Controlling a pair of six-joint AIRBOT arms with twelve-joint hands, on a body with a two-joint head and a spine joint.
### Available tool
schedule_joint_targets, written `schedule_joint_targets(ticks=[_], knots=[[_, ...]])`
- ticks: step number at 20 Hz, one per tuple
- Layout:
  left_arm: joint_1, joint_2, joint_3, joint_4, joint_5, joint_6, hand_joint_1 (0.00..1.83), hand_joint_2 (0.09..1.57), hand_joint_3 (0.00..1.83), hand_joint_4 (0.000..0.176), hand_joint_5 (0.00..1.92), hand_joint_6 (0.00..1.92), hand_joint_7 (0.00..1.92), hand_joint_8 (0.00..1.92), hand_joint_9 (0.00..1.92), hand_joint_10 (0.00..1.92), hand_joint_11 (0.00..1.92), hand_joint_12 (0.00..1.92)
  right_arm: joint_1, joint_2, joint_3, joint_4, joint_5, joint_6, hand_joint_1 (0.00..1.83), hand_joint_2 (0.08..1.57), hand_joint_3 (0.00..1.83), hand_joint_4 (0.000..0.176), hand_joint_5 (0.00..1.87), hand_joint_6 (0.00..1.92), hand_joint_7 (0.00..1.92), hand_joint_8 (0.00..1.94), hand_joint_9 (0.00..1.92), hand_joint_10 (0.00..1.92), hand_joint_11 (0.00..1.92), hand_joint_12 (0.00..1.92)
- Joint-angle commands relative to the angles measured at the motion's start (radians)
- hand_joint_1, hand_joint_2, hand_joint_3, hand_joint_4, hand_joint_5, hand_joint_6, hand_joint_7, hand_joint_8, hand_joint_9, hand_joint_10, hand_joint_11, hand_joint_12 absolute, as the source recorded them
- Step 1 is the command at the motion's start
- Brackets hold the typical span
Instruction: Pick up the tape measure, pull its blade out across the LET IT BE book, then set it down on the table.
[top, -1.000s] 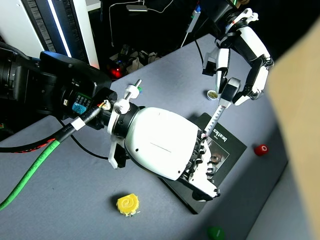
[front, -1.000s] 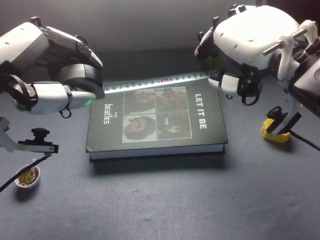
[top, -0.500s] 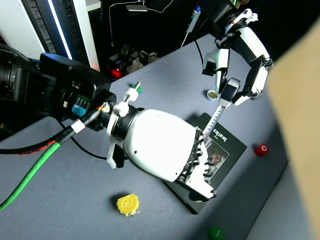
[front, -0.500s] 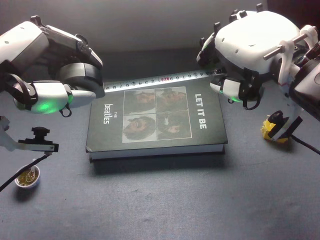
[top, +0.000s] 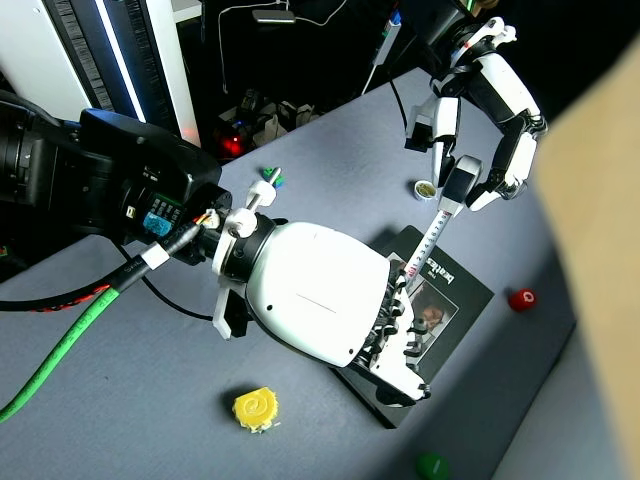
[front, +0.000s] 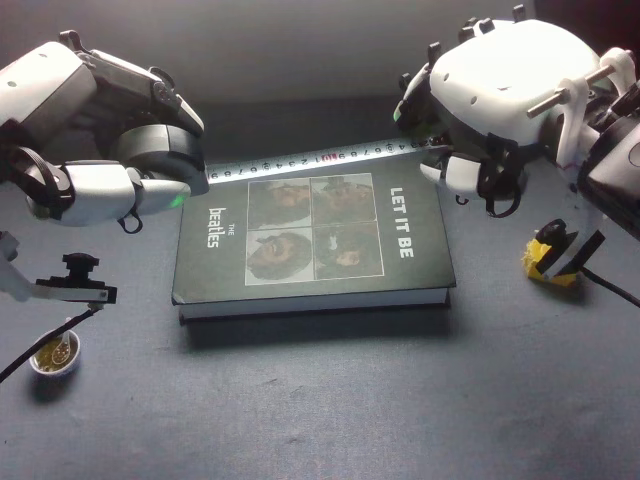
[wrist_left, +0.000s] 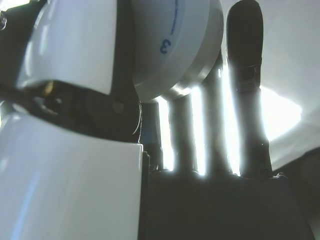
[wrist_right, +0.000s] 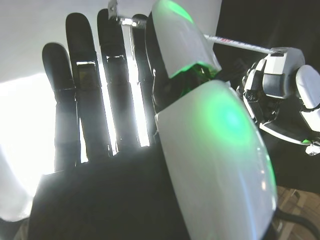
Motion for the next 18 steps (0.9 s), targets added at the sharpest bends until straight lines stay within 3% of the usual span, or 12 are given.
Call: schedule_joint_targets(ticks=[1, 12, 13, 14, 15, 16, 18], knots=[[-0.012, 0.008, 0.002, 0.027, -0.129, -0.009, 1.39, 1.08, 0.00, 0.000, 1.06, 0.66, 1.11, 0.86, 0.90, 1.22, 0.84, 1.07, 0.017, 0.003, 0.004, -0.058, 0.072, 0.001, 1.04, 1.17, 0.00, 0.000, 0.85, 0.02, 0.94, 0.01, 0.80, 0.25, 0.35, 1.32], [-0.010, 0.008, 0.003, 0.025, -0.132, -0.009, 1.39, 1.07, 0.00, 0.000, 1.05, 0.66, 1.11, 0.85, 0.92, 1.20, 0.85, 1.03, 0.012, 0.003, 0.006, -0.058, 0.071, 0.004, 1.05, 1.18, 0.00, 0.000, 0.85, 0.02, 0.95, 0.01, 0.80, 0.28, 0.36, 1.32], [-0.010, 0.008, 0.003, 0.025, -0.133, -0.009, 1.39, 1.08, 0.00, 0.000, 1.03, 0.69, 1.11, 0.86, 0.92, 1.21, 0.85, 1.02, 0.013, 0.003, 0.006, -0.058, 0.071, 0.004, 1.09, 1.21, 0.01, 0.000, 0.79, 1.02, 0.96, 0.01, 0.79, 0.32, 0.38, 1.35], [-0.010, 0.008, 0.002, 0.025, -0.133, -0.008, 1.39, 1.09, 0.00, 0.000, 1.01, 0.73, 1.10, 0.86, 0.91, 1.22, 0.82, 1.02, 0.014, 0.003, 0.006, -0.058, 0.069, 0.004, 1.08, 1.24, 0.01, 0.000, 0.73, 1.30, 0.98, 0.01, 0.77, 0.44, 0.39, 1.37], [-0.009, 0.008, 0.002, 0.025, -0.133, -0.008, 1.39, 1.09, 0.00, 0.000, 1.01, 0.75, 1.11, 0.86, 0.89, 1.22, 0.80, 1.02, 0.015, 0.003, 0.006, -0.058, 0.069, 0.004, 1.15, 1.22, 0.00, 0.000, 0.67, 1.40, 0.92, 0.93, 0.78, 0.53, 0.43, 1.40], [-0.008, 0.008, 0.002, 0.025, -0.133, -0.008, 1.38, 1.09, 0.00, 0.000, 0.99, 0.78, 1.11, 0.85, 0.88, 1.24, 0.78, 1.04, 0.016, 0.003, 0.006, -0.058, 0.068, 0.005, 1.17, 1.23, 0.00, 0.000, 0.65, 1.43, 0.89, 1.14, 0.76, 0.73, 0.45, 1.47], [-0.008, 0.008, 0.002, 0.025, -0.135, -0.008, 1.38, 1.10, 0.00, 0.000, 0.96, 0.83, 1.11, 0.84, 0.86, 1.28, 0.76, 1.09, 0.015, 0.003, 0.006, -0.058, 0.068, 0.005, 1.18, 1.20, 0.00, 0.000, 0.71, 1.38, 0.92, 1.11, 0.77, 0.93, 0.52, 1.54]])
